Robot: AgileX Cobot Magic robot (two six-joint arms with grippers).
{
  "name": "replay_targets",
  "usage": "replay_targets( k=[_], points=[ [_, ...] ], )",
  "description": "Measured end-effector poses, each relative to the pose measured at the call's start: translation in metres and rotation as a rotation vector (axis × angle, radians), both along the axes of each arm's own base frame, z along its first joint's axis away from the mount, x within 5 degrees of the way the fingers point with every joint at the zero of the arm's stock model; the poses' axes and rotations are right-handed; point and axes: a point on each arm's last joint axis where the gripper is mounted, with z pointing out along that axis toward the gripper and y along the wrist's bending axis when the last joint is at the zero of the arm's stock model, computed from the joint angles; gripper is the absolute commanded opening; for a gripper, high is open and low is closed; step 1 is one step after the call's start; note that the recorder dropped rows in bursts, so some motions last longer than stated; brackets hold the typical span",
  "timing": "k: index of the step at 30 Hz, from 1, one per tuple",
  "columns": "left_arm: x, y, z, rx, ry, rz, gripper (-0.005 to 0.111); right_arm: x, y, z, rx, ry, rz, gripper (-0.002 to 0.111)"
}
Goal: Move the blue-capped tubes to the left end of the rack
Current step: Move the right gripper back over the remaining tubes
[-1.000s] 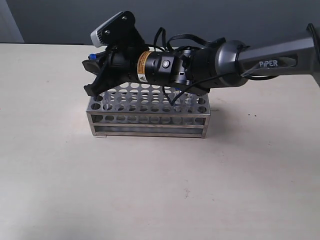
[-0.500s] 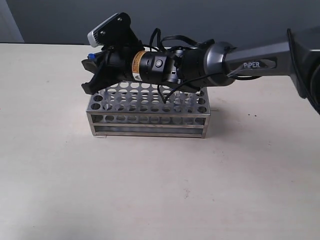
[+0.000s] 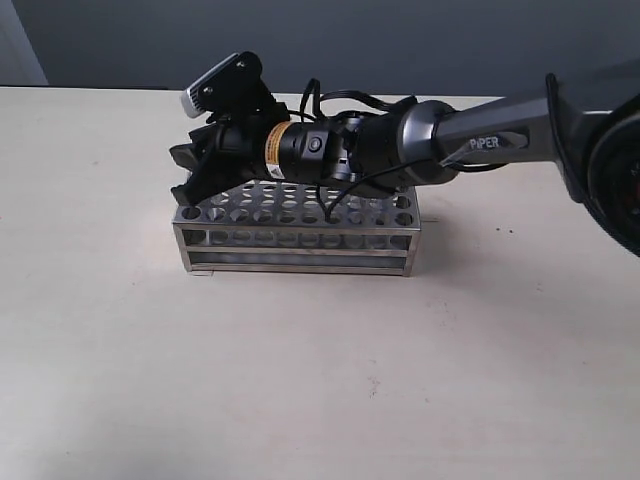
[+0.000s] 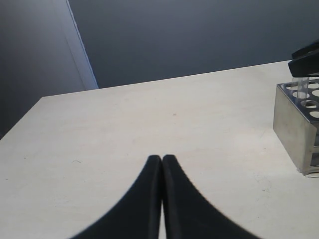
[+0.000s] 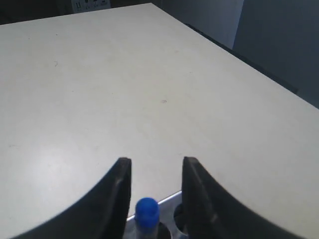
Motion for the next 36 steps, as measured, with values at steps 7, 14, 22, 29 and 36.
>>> replay_targets(
  k=[7, 14, 22, 29, 36],
  points=[
    [0.000, 0.000, 0.000, 0.000, 0.000, 0.000, 0.000, 0.000, -0.001, 0.006, -0.004, -0.003, -0.012, 0.039],
    [0.000, 0.000, 0.000, 0.000, 0.000, 0.000, 0.000, -0.003, -0.028, 0.094, 0.016, -0.066, -0.152, 0.039],
    [0.000, 0.000, 0.000, 0.000, 0.000, 0.000, 0.000, -0.012, -0.105, 0.148, 0.093, -0.119, -0.251, 0.039],
    [0.000, 0.000, 0.000, 0.000, 0.000, 0.000, 0.000, -0.014, -0.144, 0.088, 0.020, 0.007, -0.283, 0.039],
    [0.000, 0.000, 0.000, 0.000, 0.000, 0.000, 0.000, -0.010, -0.141, 0.044, -0.012, 0.093, -0.255, 0.039]
  ],
)
